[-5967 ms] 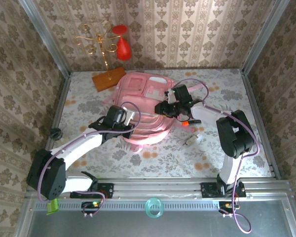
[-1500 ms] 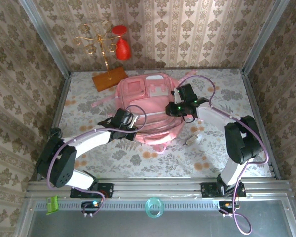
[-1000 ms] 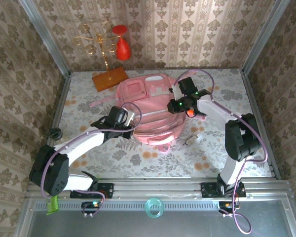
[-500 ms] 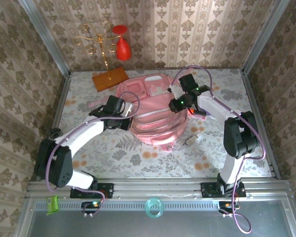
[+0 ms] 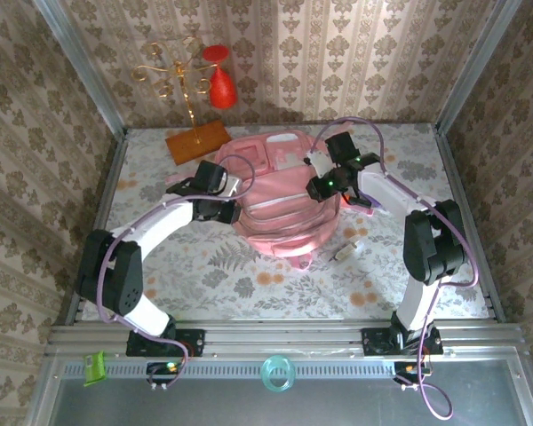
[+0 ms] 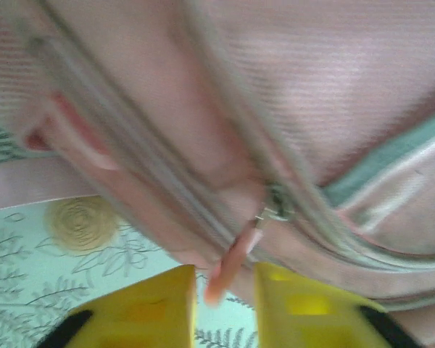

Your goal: Pack the student bag

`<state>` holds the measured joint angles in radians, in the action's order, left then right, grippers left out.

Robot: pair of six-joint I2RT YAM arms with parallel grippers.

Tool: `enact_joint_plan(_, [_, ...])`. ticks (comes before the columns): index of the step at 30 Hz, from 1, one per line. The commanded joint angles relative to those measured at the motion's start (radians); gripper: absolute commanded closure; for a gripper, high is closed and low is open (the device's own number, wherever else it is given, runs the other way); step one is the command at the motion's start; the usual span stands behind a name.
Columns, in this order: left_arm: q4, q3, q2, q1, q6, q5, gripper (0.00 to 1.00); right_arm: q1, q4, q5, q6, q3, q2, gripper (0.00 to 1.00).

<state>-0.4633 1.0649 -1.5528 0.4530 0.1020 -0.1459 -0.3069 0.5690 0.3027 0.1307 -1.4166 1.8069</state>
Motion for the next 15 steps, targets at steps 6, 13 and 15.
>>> enact_joint_plan(6, [0.242, -0.198, 0.306, 0.061, -0.138, 0.070, 0.35, 0.063, -0.097, 0.257, -0.282, 0.042, -0.076, 1.00])
enact_joint_plan(13, [0.375, -0.113, 0.173, 0.215, -0.468, -0.089, 0.24, 0.077, -0.212, 0.453, -0.443, 0.059, -0.082, 1.00])
enact_joint_plan(15, [0.358, -0.061, 0.106, 0.243, -0.538, -0.107, 0.23, 0.077, -0.222, 0.460, -0.460, 0.061, -0.084, 1.00])
